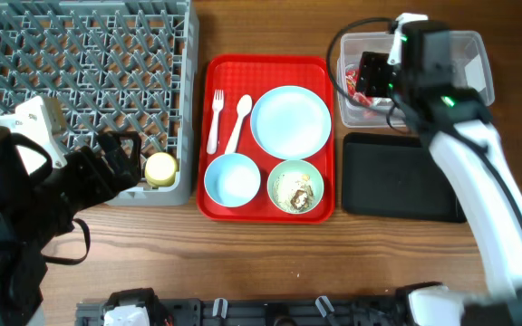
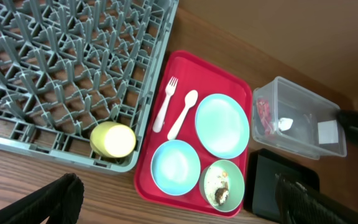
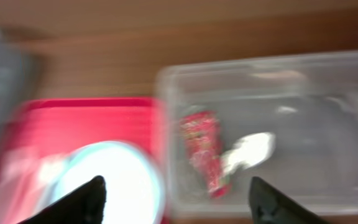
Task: Sort waste into correct bins and load items into the dishwasher rack
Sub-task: 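Grasp the red wrapper from the plate and drop it in the clear bin, then grasp the green bowl of rice with the right gripper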
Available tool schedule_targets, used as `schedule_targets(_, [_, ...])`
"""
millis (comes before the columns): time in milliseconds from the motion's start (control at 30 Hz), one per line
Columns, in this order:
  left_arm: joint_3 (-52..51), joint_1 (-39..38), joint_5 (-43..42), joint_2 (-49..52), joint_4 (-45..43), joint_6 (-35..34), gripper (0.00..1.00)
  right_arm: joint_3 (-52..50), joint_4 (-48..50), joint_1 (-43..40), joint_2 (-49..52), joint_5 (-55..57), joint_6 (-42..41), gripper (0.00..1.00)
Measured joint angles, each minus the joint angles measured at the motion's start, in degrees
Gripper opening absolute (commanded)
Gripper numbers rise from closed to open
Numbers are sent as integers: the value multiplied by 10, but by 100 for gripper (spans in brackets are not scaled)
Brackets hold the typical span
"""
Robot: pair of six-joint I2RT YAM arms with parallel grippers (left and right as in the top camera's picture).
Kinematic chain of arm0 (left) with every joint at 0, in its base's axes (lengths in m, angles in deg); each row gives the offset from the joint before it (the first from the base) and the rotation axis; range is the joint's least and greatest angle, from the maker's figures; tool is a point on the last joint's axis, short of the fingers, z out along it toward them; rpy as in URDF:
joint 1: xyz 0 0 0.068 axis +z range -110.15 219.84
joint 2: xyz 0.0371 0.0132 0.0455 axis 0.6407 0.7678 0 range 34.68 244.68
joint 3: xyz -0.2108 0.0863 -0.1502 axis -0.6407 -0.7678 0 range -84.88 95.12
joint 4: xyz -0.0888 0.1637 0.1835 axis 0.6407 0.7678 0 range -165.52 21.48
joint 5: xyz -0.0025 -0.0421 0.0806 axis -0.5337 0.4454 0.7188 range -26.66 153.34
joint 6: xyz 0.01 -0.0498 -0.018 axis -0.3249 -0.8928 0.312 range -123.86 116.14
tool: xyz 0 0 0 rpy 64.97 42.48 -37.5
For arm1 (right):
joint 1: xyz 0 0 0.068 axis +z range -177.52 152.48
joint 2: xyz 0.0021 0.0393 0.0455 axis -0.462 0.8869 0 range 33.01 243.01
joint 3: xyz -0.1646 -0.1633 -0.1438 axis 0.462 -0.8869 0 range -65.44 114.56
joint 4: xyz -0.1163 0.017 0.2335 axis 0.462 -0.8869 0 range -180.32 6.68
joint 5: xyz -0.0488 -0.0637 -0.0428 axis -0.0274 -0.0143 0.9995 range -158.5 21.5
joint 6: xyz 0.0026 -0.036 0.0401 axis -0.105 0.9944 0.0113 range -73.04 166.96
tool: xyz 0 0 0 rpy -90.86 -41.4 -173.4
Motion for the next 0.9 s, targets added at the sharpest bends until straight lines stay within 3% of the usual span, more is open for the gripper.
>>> schedule_targets(67, [0, 0, 0, 0, 0, 0, 100, 2, -48, 9, -67, -53, -18, 41])
schedule_targets(167, [0, 0, 0, 0, 0, 0, 100, 8, -138, 35, -121, -119, -57, 42])
schedule_targets(333, [0, 0, 0, 0, 0, 0, 100, 3, -236, 143, -84, -137, -88, 41])
schedule_targets(600, [0, 0, 0, 0, 0, 0, 100, -27, -204, 282, 49, -95, -142, 36])
schedule_targets(900, [0, 0, 0, 0, 0, 0, 100, -33, -149, 304, 239, -91, -185, 33])
